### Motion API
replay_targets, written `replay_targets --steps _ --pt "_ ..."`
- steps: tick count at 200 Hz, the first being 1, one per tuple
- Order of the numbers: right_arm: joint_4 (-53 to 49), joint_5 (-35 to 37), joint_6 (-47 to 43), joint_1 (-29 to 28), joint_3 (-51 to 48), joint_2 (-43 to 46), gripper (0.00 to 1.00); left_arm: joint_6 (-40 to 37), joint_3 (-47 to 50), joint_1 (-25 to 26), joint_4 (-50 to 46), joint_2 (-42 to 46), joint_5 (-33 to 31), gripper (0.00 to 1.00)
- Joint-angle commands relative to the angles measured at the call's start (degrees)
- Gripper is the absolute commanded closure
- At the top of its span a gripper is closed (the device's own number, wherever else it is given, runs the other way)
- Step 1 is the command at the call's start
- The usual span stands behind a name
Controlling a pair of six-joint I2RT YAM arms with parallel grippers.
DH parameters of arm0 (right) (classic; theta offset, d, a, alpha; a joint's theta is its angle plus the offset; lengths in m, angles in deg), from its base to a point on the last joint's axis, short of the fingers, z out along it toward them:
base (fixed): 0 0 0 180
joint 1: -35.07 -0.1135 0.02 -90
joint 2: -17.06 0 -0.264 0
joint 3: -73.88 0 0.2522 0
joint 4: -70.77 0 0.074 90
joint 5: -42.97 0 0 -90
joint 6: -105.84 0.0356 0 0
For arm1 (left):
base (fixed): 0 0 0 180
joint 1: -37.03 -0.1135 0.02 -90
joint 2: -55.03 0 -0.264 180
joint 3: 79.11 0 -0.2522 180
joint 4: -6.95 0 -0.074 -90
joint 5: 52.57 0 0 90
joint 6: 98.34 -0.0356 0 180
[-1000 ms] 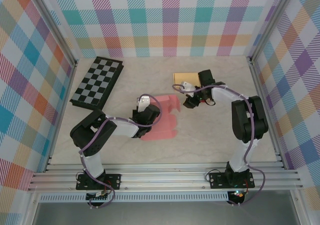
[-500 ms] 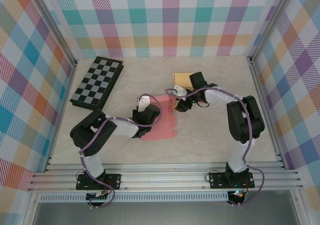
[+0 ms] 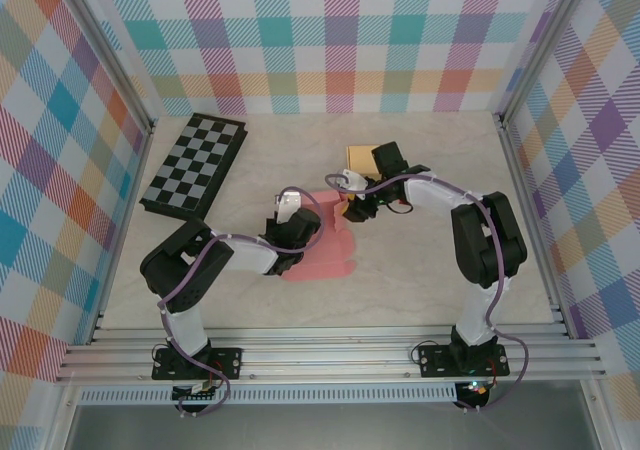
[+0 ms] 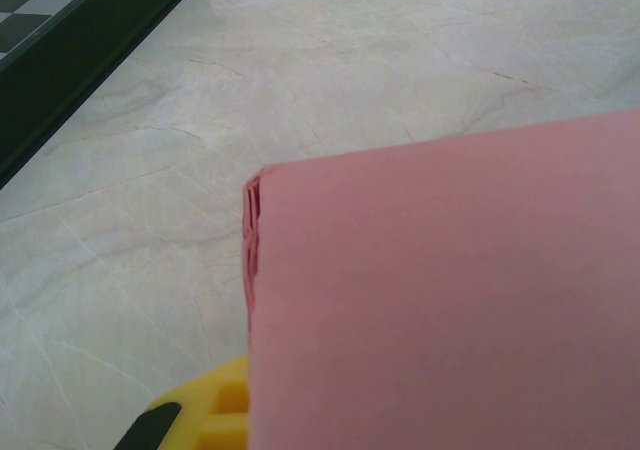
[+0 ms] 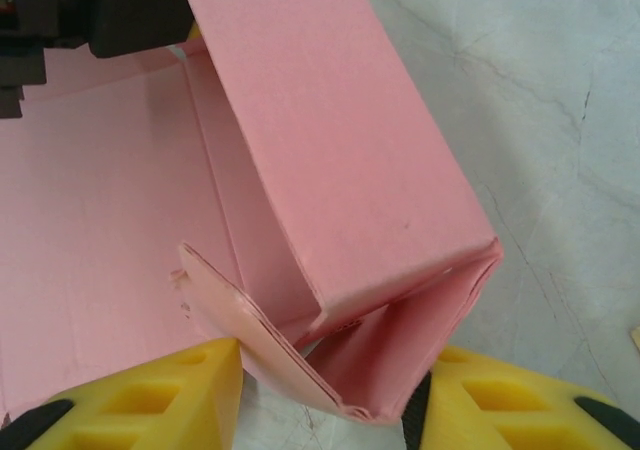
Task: Fold the paper box
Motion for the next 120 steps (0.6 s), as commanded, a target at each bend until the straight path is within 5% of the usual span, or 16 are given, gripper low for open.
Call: replay_targets --steps 1,120 --pt "3.35 -0.62 3.81 -1.52 0.78 1.06 0.54 -0.24 -2.15 0.73 -9.37 -1.09 4.39 0.96" --pt "23.79 16.94 29.91 -4.1 -8.1 2.2 0.56 7.13 -10.29 0.7 -23.3 -0.42 7.48 0.95"
